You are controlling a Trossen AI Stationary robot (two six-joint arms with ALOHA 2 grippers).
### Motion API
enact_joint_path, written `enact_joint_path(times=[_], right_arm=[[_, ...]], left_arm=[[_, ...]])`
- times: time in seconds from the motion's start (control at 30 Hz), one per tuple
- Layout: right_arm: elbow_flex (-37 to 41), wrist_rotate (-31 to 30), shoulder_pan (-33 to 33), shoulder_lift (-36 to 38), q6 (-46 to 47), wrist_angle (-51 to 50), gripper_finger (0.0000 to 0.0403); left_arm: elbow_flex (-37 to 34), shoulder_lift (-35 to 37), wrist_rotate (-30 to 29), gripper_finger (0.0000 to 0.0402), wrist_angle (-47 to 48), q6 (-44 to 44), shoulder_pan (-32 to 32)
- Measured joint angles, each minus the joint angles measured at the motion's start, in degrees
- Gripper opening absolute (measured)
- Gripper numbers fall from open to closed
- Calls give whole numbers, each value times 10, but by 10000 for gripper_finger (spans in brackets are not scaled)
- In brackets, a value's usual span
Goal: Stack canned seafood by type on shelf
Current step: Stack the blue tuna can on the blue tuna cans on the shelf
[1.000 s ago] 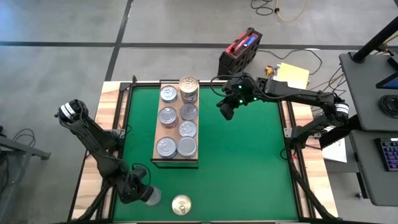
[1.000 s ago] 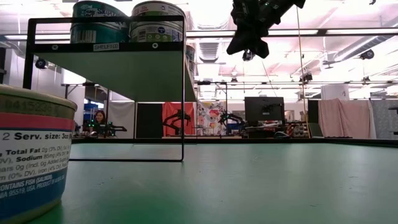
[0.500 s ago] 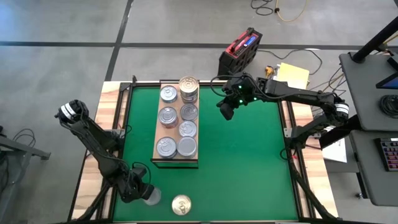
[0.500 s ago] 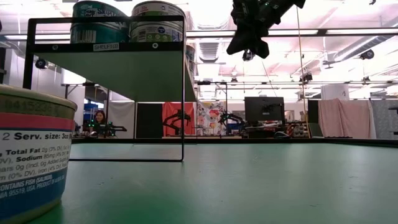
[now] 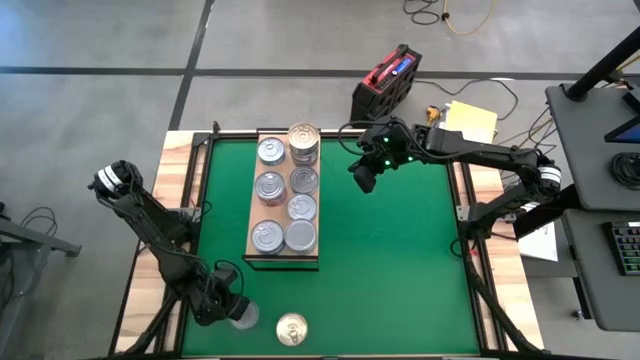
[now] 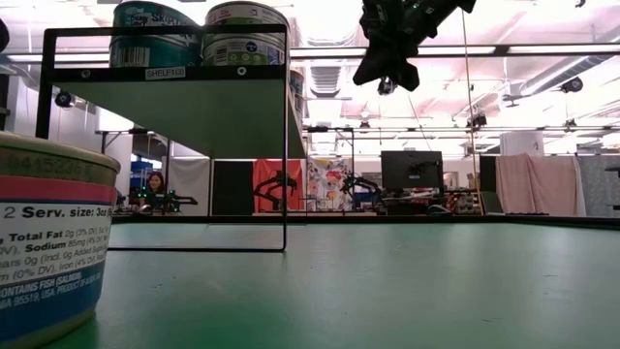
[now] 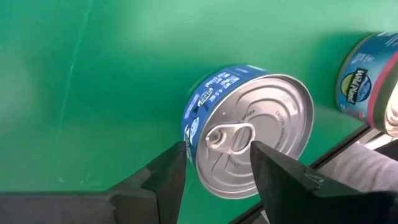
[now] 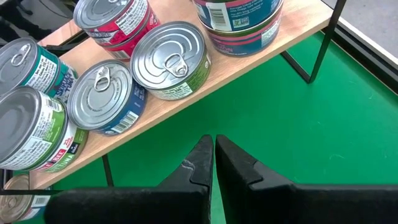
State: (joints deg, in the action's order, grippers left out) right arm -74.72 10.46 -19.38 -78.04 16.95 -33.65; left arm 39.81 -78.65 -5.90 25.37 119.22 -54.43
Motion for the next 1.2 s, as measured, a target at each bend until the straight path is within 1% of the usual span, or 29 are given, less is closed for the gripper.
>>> enact_joint_path(times=[0.2,0.47,0.57,0.67,0.83,0.9,1.17,1.2], right_arm=[[0,0,0,0,0,0,9],[0,0,0,0,0,0,9],[0,0,0,0,0,0,9],[0,0,0,0,0,0,9],[0,0,0,0,0,0,9],[0,0,0,0,-1,0,9],[0,0,0,0,0,0,9],[0,0,0,0,0,0,9]], left_arm=[[-1,-17,-2,166,5,0,0],[1,-63,-6,166,-66,-9,0],[1,-71,-6,159,-77,-16,0],[1,-72,-6,138,-77,-16,1],[1,-72,-4,72,-73,-16,0],[1,-72,-4,53,-72,-16,0],[0,-72,-9,51,-81,-16,0],[0,-71,-9,38,-87,-16,0]])
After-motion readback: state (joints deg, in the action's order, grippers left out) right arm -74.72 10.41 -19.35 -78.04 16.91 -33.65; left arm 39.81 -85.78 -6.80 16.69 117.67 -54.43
